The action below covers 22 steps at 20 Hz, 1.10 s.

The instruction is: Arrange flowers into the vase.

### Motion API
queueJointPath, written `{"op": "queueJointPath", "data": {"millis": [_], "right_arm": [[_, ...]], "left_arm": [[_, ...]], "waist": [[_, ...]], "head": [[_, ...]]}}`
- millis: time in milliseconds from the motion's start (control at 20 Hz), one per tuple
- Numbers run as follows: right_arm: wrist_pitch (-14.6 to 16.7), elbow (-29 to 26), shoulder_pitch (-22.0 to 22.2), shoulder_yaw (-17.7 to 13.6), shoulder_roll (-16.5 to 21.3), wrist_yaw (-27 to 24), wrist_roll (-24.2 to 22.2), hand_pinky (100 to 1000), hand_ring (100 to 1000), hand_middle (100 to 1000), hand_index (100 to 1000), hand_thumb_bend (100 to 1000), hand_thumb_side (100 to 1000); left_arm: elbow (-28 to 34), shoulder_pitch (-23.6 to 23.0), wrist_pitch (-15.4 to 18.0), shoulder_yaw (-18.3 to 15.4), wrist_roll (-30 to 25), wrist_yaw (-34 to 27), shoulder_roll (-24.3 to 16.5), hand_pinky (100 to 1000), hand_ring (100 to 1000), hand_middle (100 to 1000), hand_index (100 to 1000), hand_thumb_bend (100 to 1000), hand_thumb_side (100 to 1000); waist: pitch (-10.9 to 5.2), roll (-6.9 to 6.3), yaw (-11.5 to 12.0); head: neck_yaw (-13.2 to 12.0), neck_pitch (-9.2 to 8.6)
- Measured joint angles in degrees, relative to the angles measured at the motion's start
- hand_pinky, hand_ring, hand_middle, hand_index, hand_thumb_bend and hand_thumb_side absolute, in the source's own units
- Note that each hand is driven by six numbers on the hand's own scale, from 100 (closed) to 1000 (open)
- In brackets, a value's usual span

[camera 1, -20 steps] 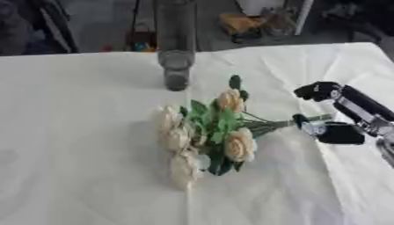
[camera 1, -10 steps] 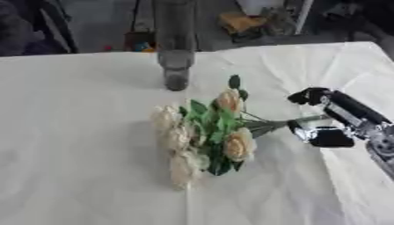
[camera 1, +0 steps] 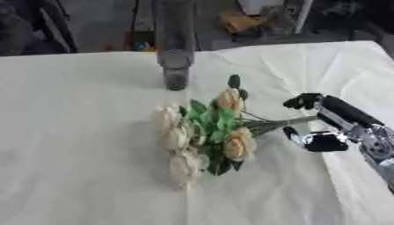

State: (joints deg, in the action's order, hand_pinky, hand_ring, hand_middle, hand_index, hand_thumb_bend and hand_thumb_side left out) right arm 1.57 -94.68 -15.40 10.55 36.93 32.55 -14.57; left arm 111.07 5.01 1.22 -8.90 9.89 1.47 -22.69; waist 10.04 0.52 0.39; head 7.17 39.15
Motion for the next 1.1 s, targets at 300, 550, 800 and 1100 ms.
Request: {"op": "queueJointPath", "data": {"millis": [300, 550, 800, 1100], "right_arm": [[-0.2, 3.7, -1.8, 0.4, -1.1, 1.2, 1.2, 818, 818, 778, 868, 294, 316], [-0.3, 6.2, -2.8, 1.0, -1.4, 2.4, 2.1, 818, 820, 780, 868, 296, 315], [0.1, 7.9, -3.3, 1.8, -1.4, 3.8, 2.1, 818, 822, 782, 867, 297, 317], [0.8, 9.3, -4.3, 2.6, -1.4, 4.6, 1.8, 818, 822, 783, 867, 296, 315]], "left_arm": [[0.0, 0.0, 0.0, 0.0, 0.0, -0.2, 0.0, 664, 721, 688, 719, 566, 725], [0.0, 0.0, 0.0, 0.0, -0.1, -0.2, 0.0, 664, 722, 688, 719, 566, 725], [0.0, 0.0, -0.1, 0.0, -0.1, -0.4, 0.0, 664, 723, 688, 719, 565, 725], [0.0, 0.0, -0.1, 0.0, -0.2, -0.4, 0.0, 665, 724, 689, 720, 563, 725]], "waist": [[0.01, -0.18, 0.4], [0.02, -0.42, 0.4], [0.02, -0.42, 0.4], [0.02, -0.42, 0.5]], "head": [[0.0, -0.07], [0.1, -0.23], [0.1, -0.24], [0.1, -0.26]]}}
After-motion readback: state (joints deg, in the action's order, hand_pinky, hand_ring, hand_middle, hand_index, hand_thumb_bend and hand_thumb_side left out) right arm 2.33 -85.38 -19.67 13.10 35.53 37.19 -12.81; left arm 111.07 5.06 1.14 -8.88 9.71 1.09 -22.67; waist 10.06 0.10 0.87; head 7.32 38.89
